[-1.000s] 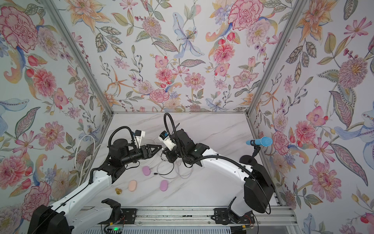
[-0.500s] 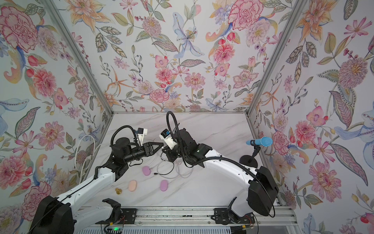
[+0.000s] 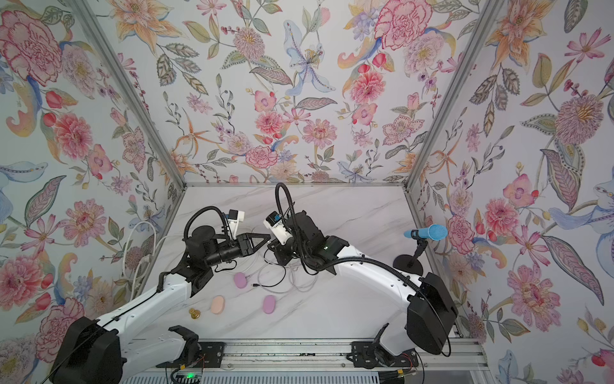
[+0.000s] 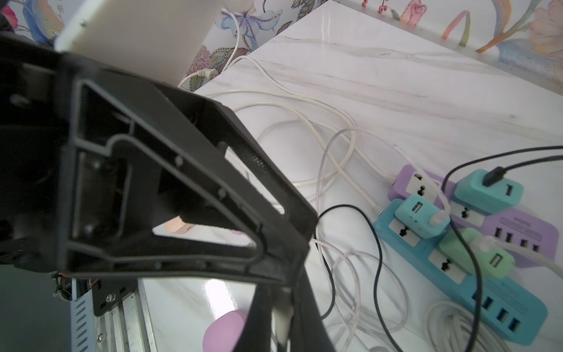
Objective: Charge the bluetooth headset
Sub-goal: Pick up the charging cable from the center of the board.
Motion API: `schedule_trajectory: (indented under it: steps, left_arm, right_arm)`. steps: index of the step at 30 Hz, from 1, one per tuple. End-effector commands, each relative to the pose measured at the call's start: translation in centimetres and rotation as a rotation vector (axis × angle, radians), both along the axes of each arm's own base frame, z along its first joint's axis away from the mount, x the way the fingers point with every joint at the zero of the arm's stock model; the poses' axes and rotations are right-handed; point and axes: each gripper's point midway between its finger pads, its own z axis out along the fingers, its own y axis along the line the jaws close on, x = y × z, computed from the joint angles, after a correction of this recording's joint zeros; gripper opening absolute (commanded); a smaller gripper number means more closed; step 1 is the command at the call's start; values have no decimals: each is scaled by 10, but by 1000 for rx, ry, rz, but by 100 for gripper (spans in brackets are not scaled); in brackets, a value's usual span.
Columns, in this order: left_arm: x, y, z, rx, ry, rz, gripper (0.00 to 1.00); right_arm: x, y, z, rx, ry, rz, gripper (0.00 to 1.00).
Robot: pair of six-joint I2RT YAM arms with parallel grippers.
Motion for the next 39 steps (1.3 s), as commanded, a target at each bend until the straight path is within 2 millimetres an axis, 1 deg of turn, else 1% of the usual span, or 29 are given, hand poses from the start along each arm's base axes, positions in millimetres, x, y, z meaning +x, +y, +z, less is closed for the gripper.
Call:
schedule_trajectory:
  steps: [1, 2, 5, 10, 13, 21, 27, 28, 29, 30, 31, 34, 37, 39]
  left_arm:
    - [-6, -6, 12, -18, -25, -35, 35]
    - [-7, -6, 10, -16, -21, -34, 35]
    - [-9, -6, 10, -15, -27, -37, 22]
    - [-7, -10, 13, -18, -33, -47, 14]
    - [-8, -15, 13, -18, -29, -63, 1]
    - [-8, -17, 21, -24, -55, -71, 0]
    - [-7, -17, 23, -34, -63, -68, 0]
    - [-7, -17, 24, -38, -65, -69, 0]
    - [-7, -18, 25, -43, -69, -70, 0]
    - [-7, -18, 26, -47, -69, -69, 0]
    - [-7, -18, 28, -53, -75, -69, 0]
    - [-8, -18, 31, -68, -89, -73, 0]
    - [-10, -17, 36, -96, -108, -76, 0]
    - [-12, -17, 39, -115, -126, -82, 0]
  right_arm:
    - [3, -4, 9, 33, -16, -22, 0]
    - [4, -5, 10, 34, -16, -25, 0]
    - [5, -5, 8, 33, -13, -25, 0]
    - [5, -4, 8, 39, -10, -22, 0]
    - [6, -4, 9, 43, -11, -26, 0]
    - [8, -9, 10, 59, -16, -47, 0]
    - [4, -13, 15, 96, -22, -49, 0]
    - [4, -14, 15, 100, -17, -51, 10]
    - [3, -15, 15, 103, -7, -51, 24]
    - [2, -15, 14, 111, 4, -48, 34]
    - [-1, -15, 15, 129, 20, -30, 37]
    - [-10, -16, 19, 207, 73, 14, 42]
    - [-16, -21, 27, 303, 124, 48, 43]
    - [-20, -26, 36, 381, 151, 68, 41]
